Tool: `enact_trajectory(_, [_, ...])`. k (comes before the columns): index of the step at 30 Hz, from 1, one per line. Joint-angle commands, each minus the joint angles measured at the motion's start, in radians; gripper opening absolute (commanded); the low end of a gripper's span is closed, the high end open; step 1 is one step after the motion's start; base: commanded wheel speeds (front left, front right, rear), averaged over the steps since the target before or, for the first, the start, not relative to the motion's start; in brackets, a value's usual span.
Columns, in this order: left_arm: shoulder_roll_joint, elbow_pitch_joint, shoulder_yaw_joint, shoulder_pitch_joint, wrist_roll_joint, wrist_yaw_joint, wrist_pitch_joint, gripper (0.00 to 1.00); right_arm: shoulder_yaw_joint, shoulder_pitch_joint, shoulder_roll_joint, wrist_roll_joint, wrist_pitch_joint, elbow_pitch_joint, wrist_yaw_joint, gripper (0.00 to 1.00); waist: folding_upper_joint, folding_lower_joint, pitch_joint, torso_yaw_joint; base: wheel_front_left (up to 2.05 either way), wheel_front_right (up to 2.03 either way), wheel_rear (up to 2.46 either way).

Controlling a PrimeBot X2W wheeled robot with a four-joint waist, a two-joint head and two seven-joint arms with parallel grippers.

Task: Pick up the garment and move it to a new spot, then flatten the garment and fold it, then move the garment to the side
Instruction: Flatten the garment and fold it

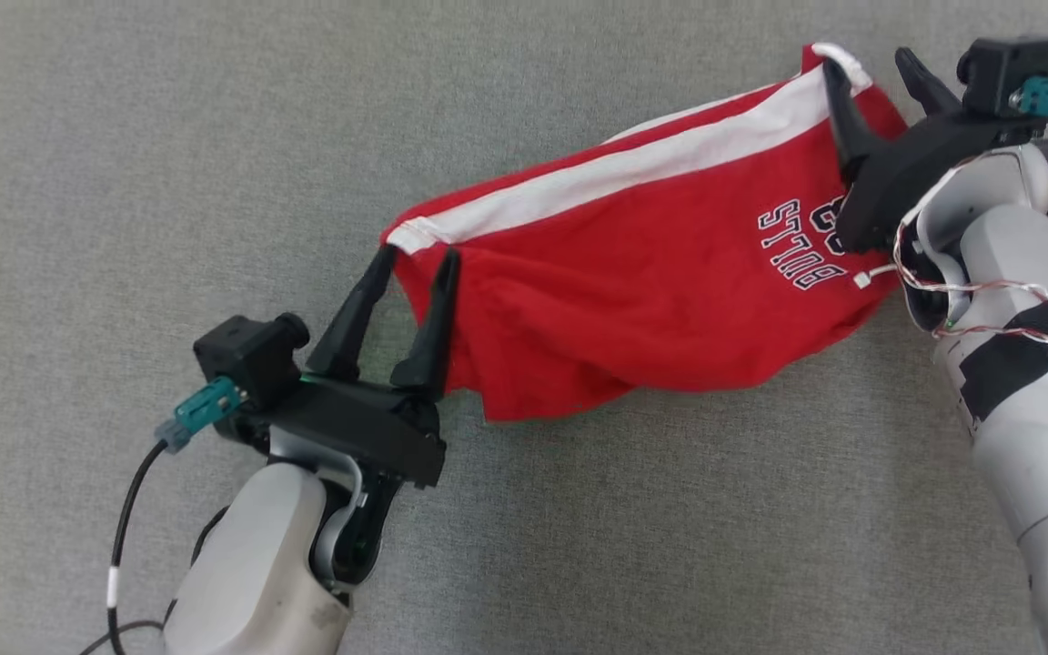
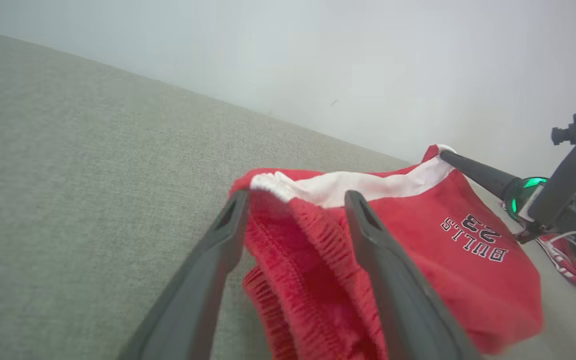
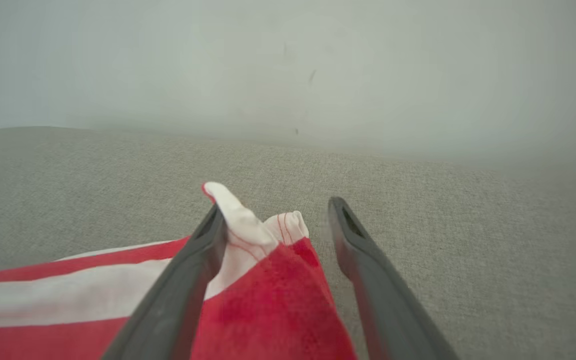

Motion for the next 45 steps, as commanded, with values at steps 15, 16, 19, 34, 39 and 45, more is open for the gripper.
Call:
enact_trajectory(15, [-0.009,-0.286,0.344,0.341,0.264,0.002,0.000,1.00,0.171,0.213,-0.127,0.216,-0.006,0.004,-0.003,1.00,-0.0002,-0.0002,-0.129,0.003,0.00,0.00,0.00])
enact_trajectory(16, [-0.010,-0.299,0.364,0.352,0.283,0.002,0.000,1.00,0.177,0.218,-0.128,0.224,-0.006,0.005,-0.003,1.00,-0.0002,-0.0002,-0.128,0.005,0.00,0.00,0.00])
enact_trajectory(19, [-0.015,-0.322,0.412,0.378,0.325,0.002,0.000,1.00,0.193,0.228,-0.131,0.247,0.002,0.021,-0.003,1.00,-0.0002,-0.0002,-0.120,0.014,0.00,0.00,0.00])
enact_trajectory(34, [-0.017,-0.342,0.438,0.428,0.330,0.007,0.000,1.00,0.261,0.256,-0.102,0.340,0.014,0.054,-0.003,0.00,-0.0002,-0.0002,-0.144,0.009,0.00,0.00,0.00])
enact_trajectory(39, [-0.017,-0.342,0.445,0.441,0.351,0.006,0.000,1.00,0.275,0.296,-0.133,0.387,-0.034,0.017,-0.003,0.00,-0.0002,-0.0002,-0.187,-0.034,0.00,0.00,0.00])
enact_trajectory(45, [-0.017,-0.350,0.454,0.472,0.373,0.004,0.000,1.00,0.275,0.422,-0.223,0.474,-0.095,-0.066,-0.003,0.00,-0.0002,-0.0002,-0.234,-0.097,0.00,0.00,0.00])
